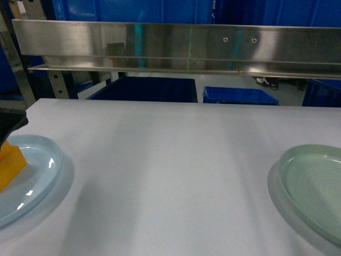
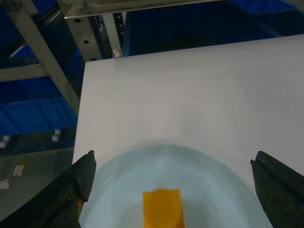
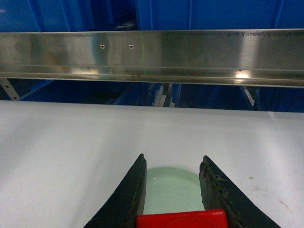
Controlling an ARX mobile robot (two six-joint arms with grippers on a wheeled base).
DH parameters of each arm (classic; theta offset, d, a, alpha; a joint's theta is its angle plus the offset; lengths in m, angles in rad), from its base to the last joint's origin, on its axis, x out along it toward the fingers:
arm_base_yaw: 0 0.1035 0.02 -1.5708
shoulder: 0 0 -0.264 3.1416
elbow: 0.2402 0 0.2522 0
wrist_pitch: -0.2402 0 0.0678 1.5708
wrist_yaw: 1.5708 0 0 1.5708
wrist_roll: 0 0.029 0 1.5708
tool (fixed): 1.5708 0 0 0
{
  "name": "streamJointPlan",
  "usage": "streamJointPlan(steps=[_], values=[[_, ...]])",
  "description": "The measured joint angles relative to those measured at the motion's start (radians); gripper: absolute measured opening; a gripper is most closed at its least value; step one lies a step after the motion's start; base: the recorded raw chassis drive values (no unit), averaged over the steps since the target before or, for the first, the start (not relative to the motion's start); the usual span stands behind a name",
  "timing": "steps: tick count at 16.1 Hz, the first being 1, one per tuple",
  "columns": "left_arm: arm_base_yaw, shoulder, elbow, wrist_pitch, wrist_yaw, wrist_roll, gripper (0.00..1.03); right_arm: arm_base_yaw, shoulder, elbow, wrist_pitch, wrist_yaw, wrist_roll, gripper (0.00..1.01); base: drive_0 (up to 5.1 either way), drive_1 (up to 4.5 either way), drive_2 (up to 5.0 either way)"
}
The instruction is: Sort and place red and yellow blocks in left bins
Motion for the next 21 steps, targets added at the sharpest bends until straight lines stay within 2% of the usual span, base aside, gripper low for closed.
streamJointPlan(steps=[2,5,8,12,15,18,20,21], values=[[0.006,0.066,0.064,-0.045,-0.008,0.0,0.98,0.0,0.0,0.0,0.0,0.0,0.0,0.28,0.0,0.0,0.0],[0.005,0.131,0.082,-0.119,-0.011,0.003,0.98,0.0,0.0,0.0,0.0,0.0,0.0,0.28,0.0,0.0,0.0],[0.019,0.22,0.082,-0.057,-0.054,0.026,0.98,0.0,0.0,0.0,-0.002,0.0,0.0,0.28,0.0,0.0,0.0],[0.058,0.296,0.122,-0.049,-0.069,0.039,0.98,0.0,0.0,0.0,0.0,0.0,0.0,0.28,0.0,0.0,0.0],[0.053,0.309,0.126,-0.044,-0.082,0.059,0.98,0.0,0.0,0.0,0.0,0.0,0.0,0.28,0.0,0.0,0.0],[0.049,0.31,0.127,-0.058,-0.079,0.058,0.69,0.0,0.0,0.0,-0.001,0.0,0.0,0.28,0.0,0.0,0.0],[0.051,0.302,0.129,-0.088,-0.071,0.036,0.49,0.0,0.0,0.0,-0.001,0.0,0.0,0.28,0.0,0.0,0.0],[0.055,0.301,0.129,-0.09,-0.071,0.033,0.48,0.0,0.0,0.0,0.0,0.0,0.0,0.28,0.0,0.0,0.0]])
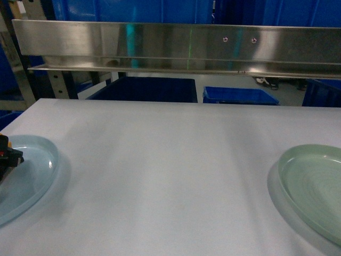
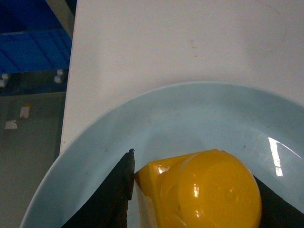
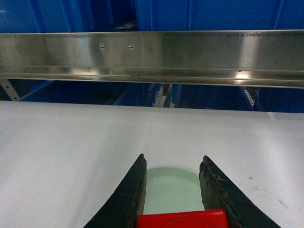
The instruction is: Sort and place red and yellow blocks in left bins
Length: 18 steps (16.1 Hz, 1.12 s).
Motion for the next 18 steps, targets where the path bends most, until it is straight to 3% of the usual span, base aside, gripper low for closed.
streamJointPlan(steps=[6,9,11,14,18], values=[[0.022,-0.092,0.005,0.02,0.031,0.0,0.47,0.0,0.0,0.0,0.0,0.0,0.0,0.28,0.0,0.0,0.0],[-0.026,-0.334,0.048,-0.093,0.125,-0.016,0.47,0.0,0.0,0.0,0.0,0.0,0.0,0.28,0.0,0.0,0.0],[-0.047,-0.433,0.044,-0.098,0.142,-0.017,0.47,0.0,0.0,0.0,0.0,0.0,0.0,0.28,0.0,0.0,0.0],[-0.066,-0.642,-0.021,-0.209,0.191,-0.003,0.47,0.0,0.0,0.0,0.001,0.0,0.0,0.28,0.0,0.0,0.0],[-0.052,-0.789,-0.076,-0.323,0.224,-0.002,0.47,0.0,0.0,0.0,0.0,0.0,0.0,0.28,0.0,0.0,0.0]])
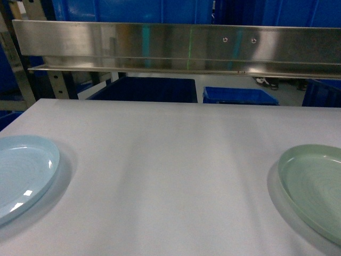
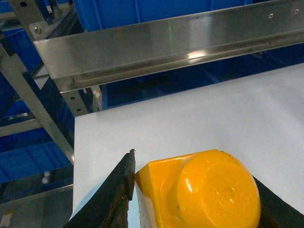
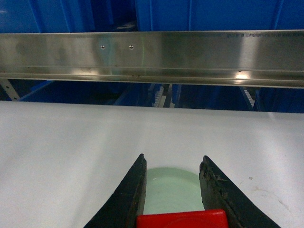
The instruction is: Sort and place red and yellow blocks in left bins
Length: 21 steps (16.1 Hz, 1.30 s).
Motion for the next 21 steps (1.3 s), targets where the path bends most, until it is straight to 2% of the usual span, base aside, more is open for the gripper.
streamJointPlan(steps=[4,6,9,11,15,21], values=[[0.015,-0.015,-0.002,0.005,0.002,-0.003,0.47,0.0,0.0,0.0,0.0,0.0,0.0,0.28,0.0,0.0,0.0],[0.007,0.016,-0.002,0.031,-0.037,-0.013,0.47,0.0,0.0,0.0,0.0,0.0,0.0,0.28,0.0,0.0,0.0],[-0.069,0.08,0.019,0.071,-0.145,-0.048,0.47,0.0,0.0,0.0,0.0,0.0,0.0,0.28,0.0,0.0,0.0],[-0.117,0.114,0.048,0.087,-0.183,-0.064,0.47,0.0,0.0,0.0,0.0,0.0,0.0,0.28,0.0,0.0,0.0],[-0.112,0.13,0.068,0.092,-0.202,-0.085,0.47,0.0,0.0,0.0,0.0,0.0,0.0,0.28,0.0,0.0,0.0],[-0.091,0.134,0.072,0.102,-0.194,-0.087,0.47,0.0,0.0,0.0,0.0,0.0,0.0,0.28,0.0,0.0,0.0]])
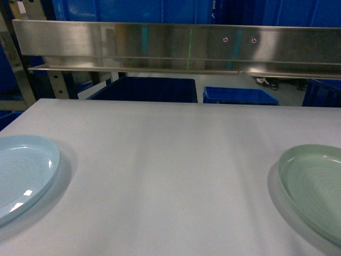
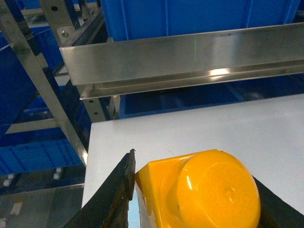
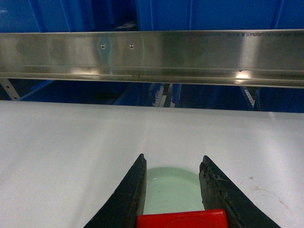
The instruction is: Sort and place red and yellow blocks in left bins
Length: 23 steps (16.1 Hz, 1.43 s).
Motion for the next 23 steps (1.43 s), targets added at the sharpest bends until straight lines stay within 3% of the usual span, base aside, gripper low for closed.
streamJointPlan(steps=[2,7,23], values=[[0.01,-0.004,0.0,-0.017,0.06,-0.036,0.47,0.0,0.0,0.0,0.0,0.0,0.0,0.28,0.0,0.0,0.0],[0.021,-0.007,-0.002,0.021,0.053,-0.068,0.47,0.0,0.0,0.0,0.0,0.0,0.0,0.28,0.0,0.0,0.0],[0.021,-0.007,-0.002,0.022,0.053,-0.069,0.47,0.0,0.0,0.0,0.002,0.0,0.0,0.28,0.0,0.0,0.0]])
